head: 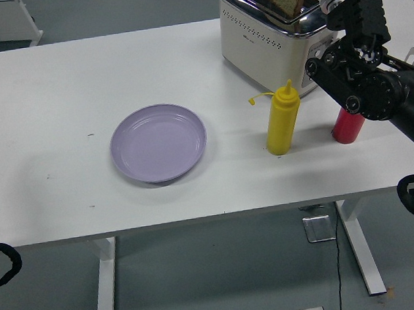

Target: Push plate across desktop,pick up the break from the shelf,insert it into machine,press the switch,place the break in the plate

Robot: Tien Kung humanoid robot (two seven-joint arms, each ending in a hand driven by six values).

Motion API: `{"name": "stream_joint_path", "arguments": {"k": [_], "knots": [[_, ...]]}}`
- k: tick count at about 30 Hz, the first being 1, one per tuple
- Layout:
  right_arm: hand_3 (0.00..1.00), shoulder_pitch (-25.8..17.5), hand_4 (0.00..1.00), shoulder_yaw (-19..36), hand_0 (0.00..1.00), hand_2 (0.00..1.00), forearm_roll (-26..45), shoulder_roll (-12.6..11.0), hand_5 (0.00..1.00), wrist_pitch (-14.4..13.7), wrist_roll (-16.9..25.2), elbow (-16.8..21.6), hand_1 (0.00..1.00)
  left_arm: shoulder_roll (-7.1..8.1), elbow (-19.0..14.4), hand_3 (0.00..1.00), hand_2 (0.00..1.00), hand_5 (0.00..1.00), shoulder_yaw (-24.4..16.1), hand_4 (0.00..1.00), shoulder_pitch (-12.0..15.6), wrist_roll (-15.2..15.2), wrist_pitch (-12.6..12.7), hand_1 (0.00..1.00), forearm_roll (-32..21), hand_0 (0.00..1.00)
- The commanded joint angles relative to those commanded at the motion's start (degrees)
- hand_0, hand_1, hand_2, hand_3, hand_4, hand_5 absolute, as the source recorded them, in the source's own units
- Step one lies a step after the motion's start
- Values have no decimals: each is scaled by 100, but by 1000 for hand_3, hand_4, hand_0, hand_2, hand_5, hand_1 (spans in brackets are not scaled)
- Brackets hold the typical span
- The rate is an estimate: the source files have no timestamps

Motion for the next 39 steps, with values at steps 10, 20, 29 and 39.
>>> {"name": "stream_joint_path", "arguments": {"k": [10, 20, 29, 39], "knots": [[495, -24, 214, 12, 303, 444, 116, -2, 2, 245, 73, -97, 367, -7, 23, 806, 898, 998, 14, 640, 5, 0, -2, 903, -3, 835], [998, -36, 784, 18, 877, 963, 284, -58, 257, 621, 272, -114, 852, -12, 41, 806, 898, 998, 62, 640, 9, 7, -8, 903, -14, 835], [998, -85, 848, 15, 931, 994, 847, -169, 359, 664, 529, 26, 904, 2, 67, 803, 898, 998, 169, 641, -16, 7, -4, 903, -60, 835], [998, -242, 835, -98, 918, 976, 1332, -554, 383, 388, 686, 537, 886, 1, 68, 803, 898, 998, 204, 641, -41, 11, -4, 904, -68, 835]]}}
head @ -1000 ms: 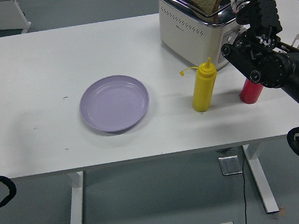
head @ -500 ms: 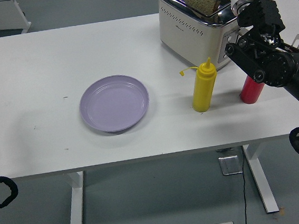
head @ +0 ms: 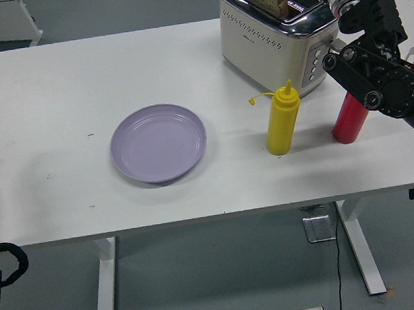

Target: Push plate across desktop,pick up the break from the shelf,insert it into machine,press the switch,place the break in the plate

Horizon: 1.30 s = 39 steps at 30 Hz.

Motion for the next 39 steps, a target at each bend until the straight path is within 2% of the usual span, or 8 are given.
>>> {"name": "stream_joint_path", "arguments": {"k": [1, 2, 7, 8, 16, 21, 32, 39], "knots": [[998, -32, 835, -32, 918, 976, 115, -90, 383, -82, 53, 107, 886, -1, -1, 803, 898, 998, -1, 641, -3, 1, 0, 904, 1, 835], [865, -51, 611, -51, 778, 852, 194, -143, 291, -130, 84, 174, 770, -1, -2, 803, 898, 998, -1, 642, -5, 1, 0, 904, 1, 835], [865, -249, 611, -112, 778, 852, 739, -640, 291, -234, 322, 689, 770, -1, -8, 803, 898, 998, -22, 642, -9, 3, 1, 904, 6, 835], [635, -292, 434, -117, 589, 678, 847, -748, 307, -174, 363, 796, 623, -1, -9, 802, 898, 998, -28, 641, -9, 3, 1, 903, 7, 835], [593, -642, 378, -96, 534, 635, 1068, -1672, 323, 703, 599, 1565, 581, -1, -21, 802, 898, 998, -77, 642, 0, 9, 2, 904, 14, 835], [559, -824, 330, -53, 490, 587, 738, -2060, 322, 1275, 609, 1793, 542, -7, -23, 802, 898, 998, -66, 641, -7, 18, -3, 903, 22, 835], [551, -1071, 294, -154, 482, 567, 26, -2433, 330, 2226, 471, 1996, 534, -19, -21, 802, 898, 998, -54, 641, -2, 33, -10, 903, 36, 835], [543, -1197, 287, -214, 472, 558, -240, -2505, 339, 2462, 339, 2014, 529, -23, -15, 802, 898, 998, -58, 641, 15, 37, -12, 903, 45, 834]]}}
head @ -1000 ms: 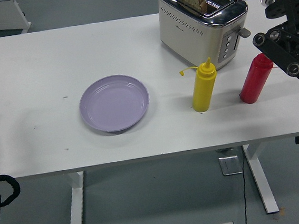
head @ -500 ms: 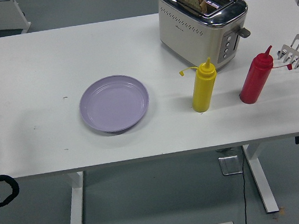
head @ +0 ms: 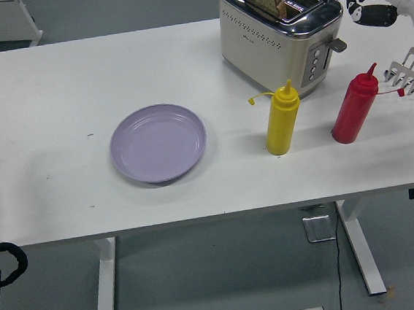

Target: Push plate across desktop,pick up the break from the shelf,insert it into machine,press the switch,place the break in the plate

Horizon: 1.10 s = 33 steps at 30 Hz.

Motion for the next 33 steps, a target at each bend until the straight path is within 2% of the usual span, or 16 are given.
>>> {"name": "stream_joint_path", "arguments": {"k": [33], "knots": [[528, -229, 278, -301, 475, 546, 66, -60, 347, 192, -45, 24, 527, -2, 25, 802, 901, 998, 23, 639, 6, 74, -10, 903, 42, 834]]}}
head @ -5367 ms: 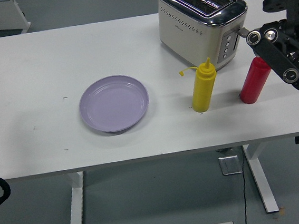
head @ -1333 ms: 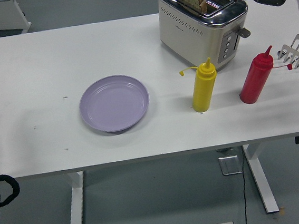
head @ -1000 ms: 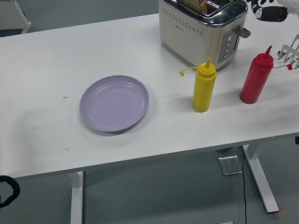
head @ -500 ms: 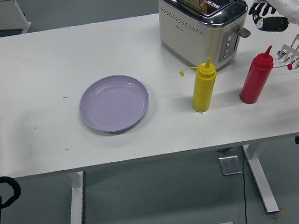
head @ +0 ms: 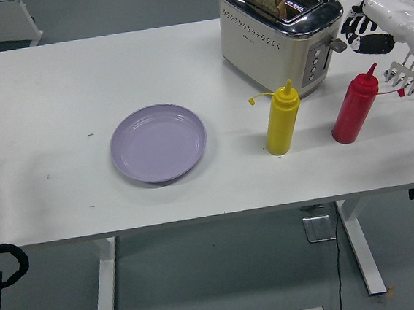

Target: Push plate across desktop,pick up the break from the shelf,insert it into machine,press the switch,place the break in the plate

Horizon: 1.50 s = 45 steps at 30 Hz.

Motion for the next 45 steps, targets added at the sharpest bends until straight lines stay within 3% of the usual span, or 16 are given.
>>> {"name": "stream_joint_path", "arguments": {"k": [45], "knots": [[517, 201, 261, -488, 459, 532, 101, 282, 347, -14, -25, -396, 511, -3, 73, 802, 901, 998, -54, 637, -31, 37, -5, 901, 12, 833]]}}
